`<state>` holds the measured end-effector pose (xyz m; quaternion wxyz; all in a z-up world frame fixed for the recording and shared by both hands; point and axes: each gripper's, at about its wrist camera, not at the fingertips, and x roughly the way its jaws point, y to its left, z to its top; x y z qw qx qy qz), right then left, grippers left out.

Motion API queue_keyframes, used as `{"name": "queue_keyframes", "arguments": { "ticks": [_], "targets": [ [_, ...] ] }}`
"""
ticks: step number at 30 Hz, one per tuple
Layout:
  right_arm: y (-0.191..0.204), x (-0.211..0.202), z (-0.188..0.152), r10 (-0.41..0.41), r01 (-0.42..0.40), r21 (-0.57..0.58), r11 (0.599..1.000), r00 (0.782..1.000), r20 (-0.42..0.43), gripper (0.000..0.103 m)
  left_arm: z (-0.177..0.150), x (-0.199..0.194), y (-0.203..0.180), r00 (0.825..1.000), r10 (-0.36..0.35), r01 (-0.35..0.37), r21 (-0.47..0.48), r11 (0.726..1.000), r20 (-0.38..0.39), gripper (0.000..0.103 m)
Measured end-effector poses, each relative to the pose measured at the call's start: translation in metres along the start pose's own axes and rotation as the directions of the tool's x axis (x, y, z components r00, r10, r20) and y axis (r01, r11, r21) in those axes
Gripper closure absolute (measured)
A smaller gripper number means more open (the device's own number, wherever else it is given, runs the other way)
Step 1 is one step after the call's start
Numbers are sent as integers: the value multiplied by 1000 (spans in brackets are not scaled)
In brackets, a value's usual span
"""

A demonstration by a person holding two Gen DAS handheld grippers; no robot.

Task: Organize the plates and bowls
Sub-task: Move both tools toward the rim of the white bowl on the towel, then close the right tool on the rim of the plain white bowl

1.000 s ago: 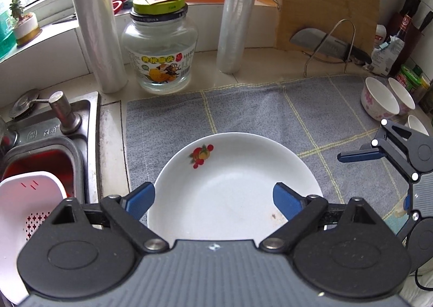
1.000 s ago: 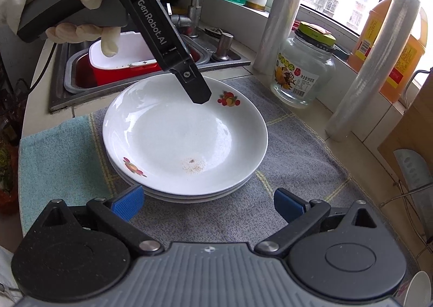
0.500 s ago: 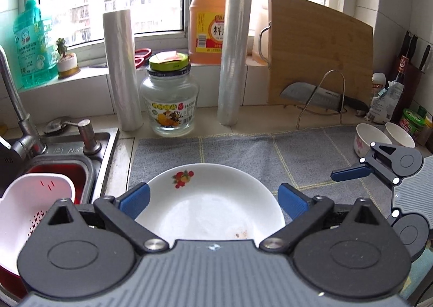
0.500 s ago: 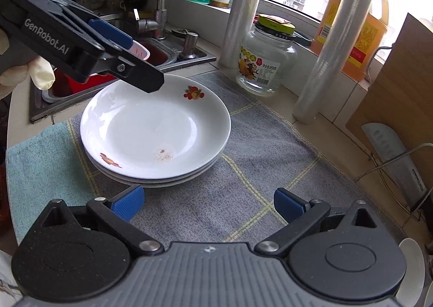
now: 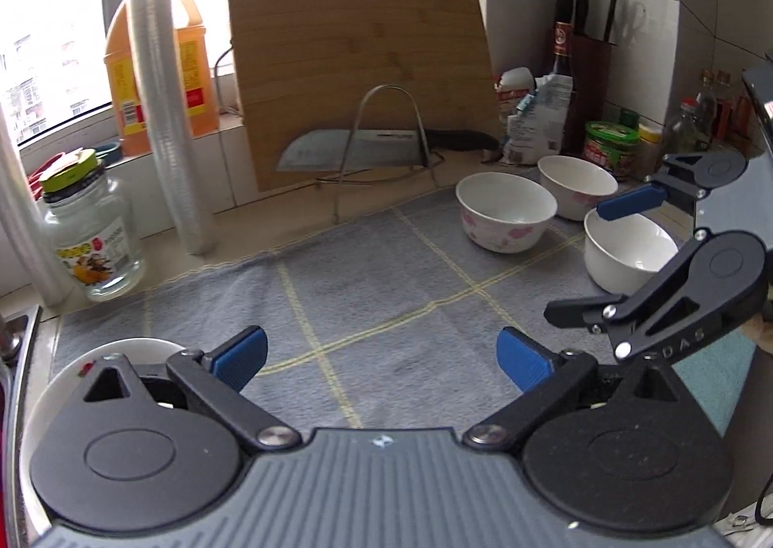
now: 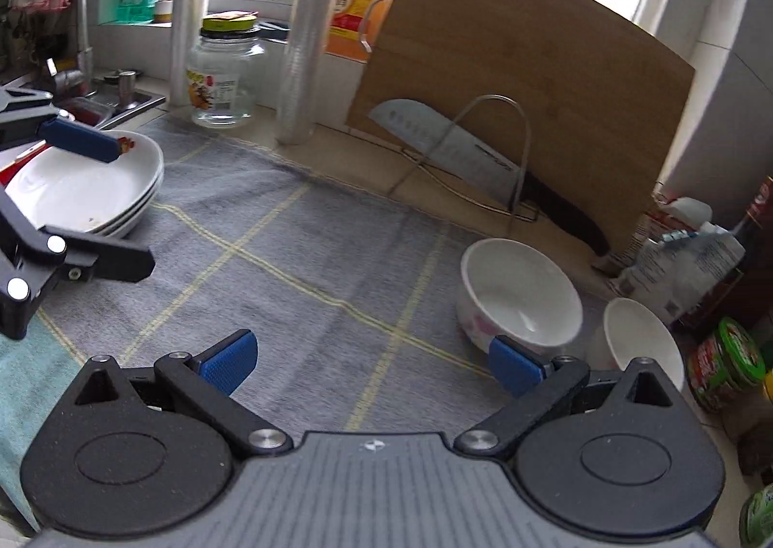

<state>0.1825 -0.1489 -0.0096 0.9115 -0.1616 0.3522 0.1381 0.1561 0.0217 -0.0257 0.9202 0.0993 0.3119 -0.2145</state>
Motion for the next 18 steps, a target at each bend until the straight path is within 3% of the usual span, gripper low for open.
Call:
{"name": "queue_keyframes", "arguments": {
  "ticks": [10,18],
  "targets": [
    [-108,-26,-56,-56,57,71,996,998,-14,0,12,63,-111,992,-91,94,36,995,-85,2],
    [-155,-29,-85,-46,49,98,994,998,-31,0,7,106,-174,981,-113,132,118,984,-158,2]
  ]
}}
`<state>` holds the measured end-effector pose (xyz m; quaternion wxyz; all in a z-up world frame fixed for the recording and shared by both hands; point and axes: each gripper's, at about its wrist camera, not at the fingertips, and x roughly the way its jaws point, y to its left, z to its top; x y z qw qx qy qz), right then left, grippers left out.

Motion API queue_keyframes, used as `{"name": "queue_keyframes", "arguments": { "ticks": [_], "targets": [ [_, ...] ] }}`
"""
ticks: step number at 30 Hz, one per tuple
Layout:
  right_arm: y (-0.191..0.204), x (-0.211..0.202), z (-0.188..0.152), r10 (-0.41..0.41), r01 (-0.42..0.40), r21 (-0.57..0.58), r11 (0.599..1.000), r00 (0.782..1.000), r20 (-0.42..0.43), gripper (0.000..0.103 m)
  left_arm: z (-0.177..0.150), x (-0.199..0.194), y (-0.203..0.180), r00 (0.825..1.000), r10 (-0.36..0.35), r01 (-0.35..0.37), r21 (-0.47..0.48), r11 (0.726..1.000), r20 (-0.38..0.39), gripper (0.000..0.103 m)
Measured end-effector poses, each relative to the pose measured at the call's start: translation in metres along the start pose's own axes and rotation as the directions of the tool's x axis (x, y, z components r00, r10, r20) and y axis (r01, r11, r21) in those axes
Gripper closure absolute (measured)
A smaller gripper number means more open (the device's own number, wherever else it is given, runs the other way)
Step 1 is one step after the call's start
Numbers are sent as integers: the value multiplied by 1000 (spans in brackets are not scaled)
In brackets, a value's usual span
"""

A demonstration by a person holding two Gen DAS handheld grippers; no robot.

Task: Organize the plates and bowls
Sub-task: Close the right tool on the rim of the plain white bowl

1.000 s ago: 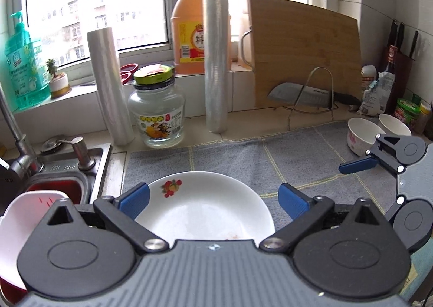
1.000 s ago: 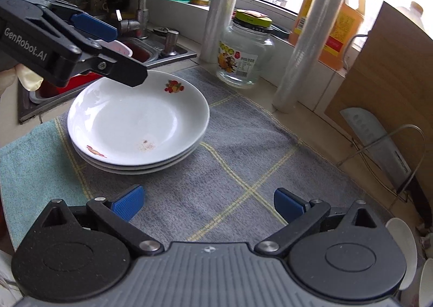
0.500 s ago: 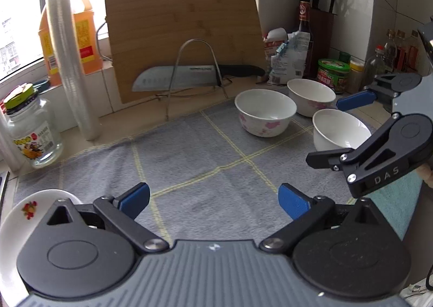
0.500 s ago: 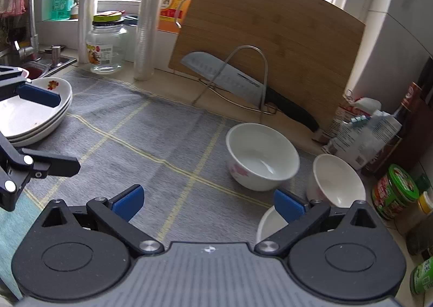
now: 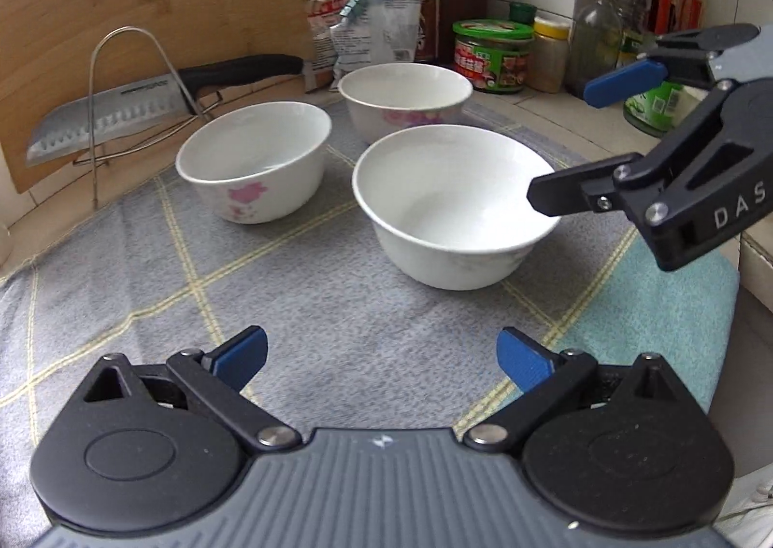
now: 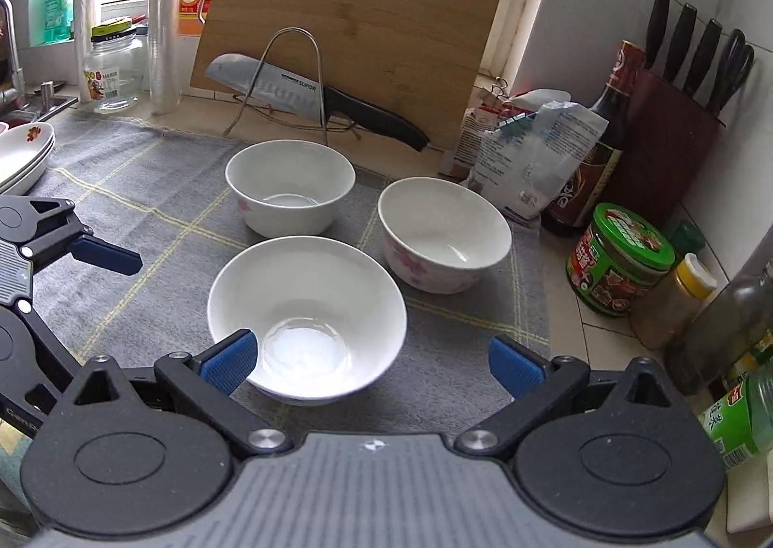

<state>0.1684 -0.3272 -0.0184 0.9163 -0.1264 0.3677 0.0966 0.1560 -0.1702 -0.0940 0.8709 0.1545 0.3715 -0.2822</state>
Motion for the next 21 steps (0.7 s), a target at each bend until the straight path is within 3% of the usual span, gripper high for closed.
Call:
{"name": "queue_keyframes", "arguments": {
  "ticks": [8,21],
  "targets": [
    [-17,9,-9,50,-50,6,999,999,-12,0,3,23,-13,999,-30,30,-29,999,-21,1],
    [-22,26,-2,119,-119,9,993,993,-20,0,-5,24,-13,997,3,1,-52,999,78,0]
  ]
}}
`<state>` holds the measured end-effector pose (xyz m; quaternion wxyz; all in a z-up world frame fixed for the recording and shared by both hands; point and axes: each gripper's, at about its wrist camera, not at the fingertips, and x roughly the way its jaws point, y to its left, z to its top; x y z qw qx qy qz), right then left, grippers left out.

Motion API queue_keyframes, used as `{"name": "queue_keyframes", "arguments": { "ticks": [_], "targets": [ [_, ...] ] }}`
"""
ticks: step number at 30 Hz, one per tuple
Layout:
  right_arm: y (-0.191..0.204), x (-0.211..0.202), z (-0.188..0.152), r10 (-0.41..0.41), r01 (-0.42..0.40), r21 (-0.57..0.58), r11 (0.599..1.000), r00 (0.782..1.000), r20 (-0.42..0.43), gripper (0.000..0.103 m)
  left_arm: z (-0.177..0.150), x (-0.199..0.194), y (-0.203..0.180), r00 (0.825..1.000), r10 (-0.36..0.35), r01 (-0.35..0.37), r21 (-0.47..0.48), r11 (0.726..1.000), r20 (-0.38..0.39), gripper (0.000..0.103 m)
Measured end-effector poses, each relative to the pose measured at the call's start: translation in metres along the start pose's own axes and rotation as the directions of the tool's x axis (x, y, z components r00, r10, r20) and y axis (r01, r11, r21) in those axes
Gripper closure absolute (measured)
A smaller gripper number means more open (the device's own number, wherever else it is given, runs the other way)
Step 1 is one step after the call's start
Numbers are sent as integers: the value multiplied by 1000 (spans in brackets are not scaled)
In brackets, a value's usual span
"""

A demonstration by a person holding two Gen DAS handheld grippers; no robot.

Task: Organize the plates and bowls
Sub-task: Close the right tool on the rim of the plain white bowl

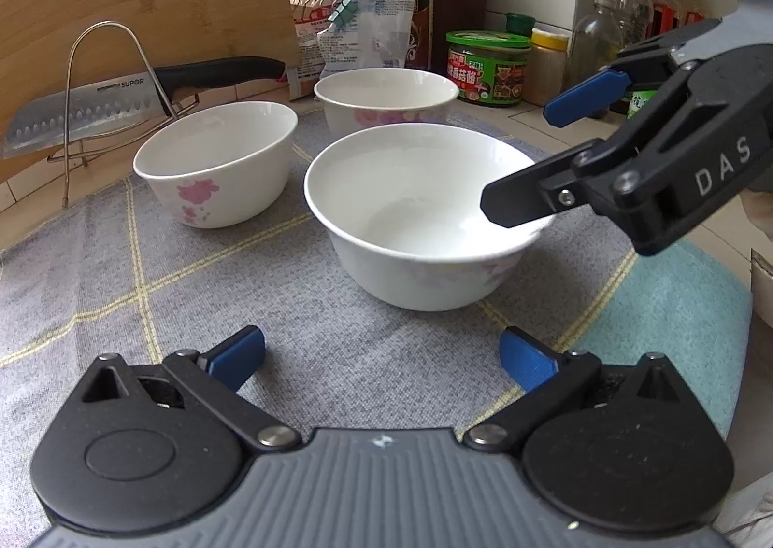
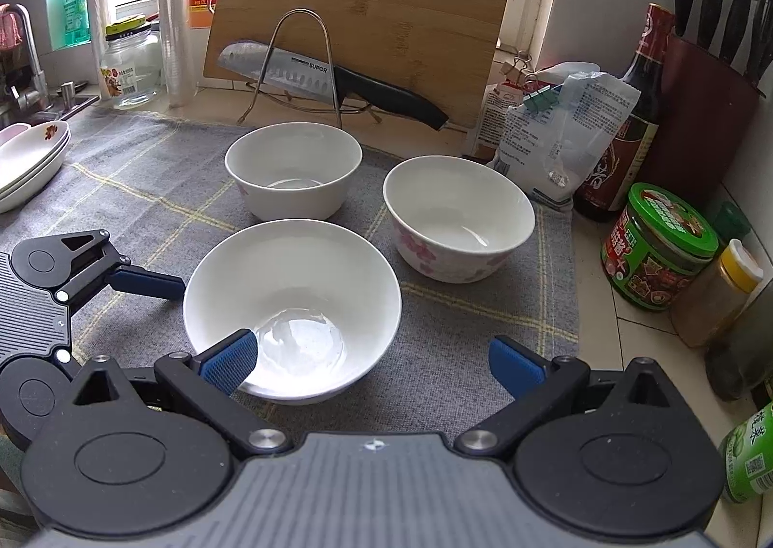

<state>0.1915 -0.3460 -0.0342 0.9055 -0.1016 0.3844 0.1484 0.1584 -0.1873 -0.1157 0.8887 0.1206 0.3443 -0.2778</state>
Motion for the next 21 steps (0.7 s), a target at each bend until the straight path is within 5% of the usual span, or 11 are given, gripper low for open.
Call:
{"name": "queue_keyframes", "arguments": {
  "ticks": [21],
  "targets": [
    [-4,17,17,101,-99,37,994,994,-43,0,17,0,-16,991,-28,20,65,998,128,8]
  ]
}}
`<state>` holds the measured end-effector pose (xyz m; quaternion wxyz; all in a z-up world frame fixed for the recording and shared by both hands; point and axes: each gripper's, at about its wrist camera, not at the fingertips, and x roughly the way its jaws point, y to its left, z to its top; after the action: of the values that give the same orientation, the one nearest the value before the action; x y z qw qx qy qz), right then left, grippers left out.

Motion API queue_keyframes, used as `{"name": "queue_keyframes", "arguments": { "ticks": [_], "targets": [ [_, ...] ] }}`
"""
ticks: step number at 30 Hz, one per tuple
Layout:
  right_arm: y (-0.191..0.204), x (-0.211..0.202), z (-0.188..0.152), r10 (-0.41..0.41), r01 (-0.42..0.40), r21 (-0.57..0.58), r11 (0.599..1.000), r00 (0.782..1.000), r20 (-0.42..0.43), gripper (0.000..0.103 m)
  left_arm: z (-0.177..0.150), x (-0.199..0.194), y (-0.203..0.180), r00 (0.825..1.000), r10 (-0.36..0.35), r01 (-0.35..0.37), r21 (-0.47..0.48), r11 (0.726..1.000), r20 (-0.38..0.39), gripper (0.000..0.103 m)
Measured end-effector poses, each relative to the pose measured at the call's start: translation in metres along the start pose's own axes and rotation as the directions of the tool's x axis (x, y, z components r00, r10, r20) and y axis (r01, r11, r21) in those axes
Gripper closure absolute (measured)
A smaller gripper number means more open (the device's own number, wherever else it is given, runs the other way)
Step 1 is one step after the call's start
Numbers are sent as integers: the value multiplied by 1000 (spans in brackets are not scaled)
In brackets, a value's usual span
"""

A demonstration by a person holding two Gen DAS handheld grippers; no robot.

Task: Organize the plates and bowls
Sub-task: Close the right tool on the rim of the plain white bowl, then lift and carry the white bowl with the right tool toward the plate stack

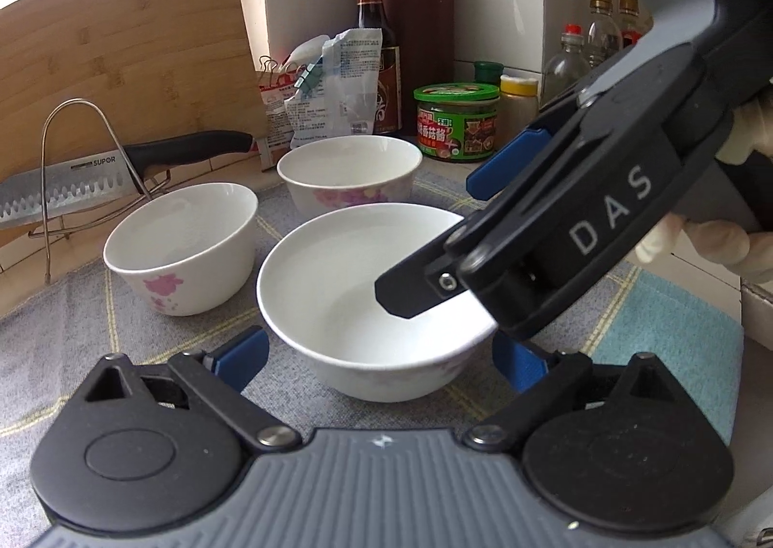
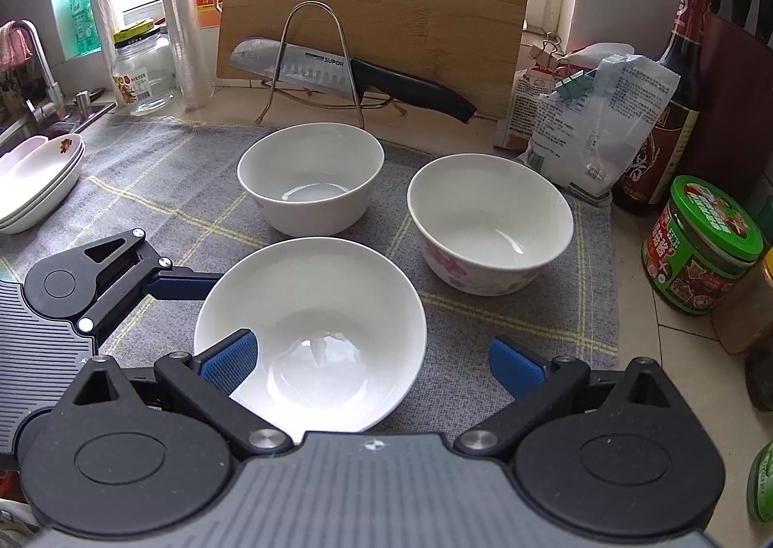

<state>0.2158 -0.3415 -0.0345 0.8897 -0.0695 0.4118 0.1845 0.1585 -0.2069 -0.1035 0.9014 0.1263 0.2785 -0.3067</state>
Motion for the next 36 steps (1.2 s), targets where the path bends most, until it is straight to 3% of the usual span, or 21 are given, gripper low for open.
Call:
{"name": "queue_keyframes", "arguments": {
  "ticks": [2,5,12,18,36],
  "targets": [
    [0,1,2,11,-11,-2,1000,1000,0,0,0,0,0,1000,-8,8,-3,1000,-2,15],
    [1,3,4,32,-32,-2,999,999,-6,0,0,0,-1,1000,-3,3,-2,1000,-1,15],
    [1,9,5,61,-61,2,998,998,-31,15,0,0,-2,1000,-5,5,-5,1000,0,15],
    [0,12,9,101,-100,14,995,994,-36,20,0,0,-1,1000,-6,6,-4,1000,-1,15],
    [21,3,16,136,-135,26,991,990,-27,22,2,-27,11,999,6,-6,-9,1000,-47,15]
  ]
}}
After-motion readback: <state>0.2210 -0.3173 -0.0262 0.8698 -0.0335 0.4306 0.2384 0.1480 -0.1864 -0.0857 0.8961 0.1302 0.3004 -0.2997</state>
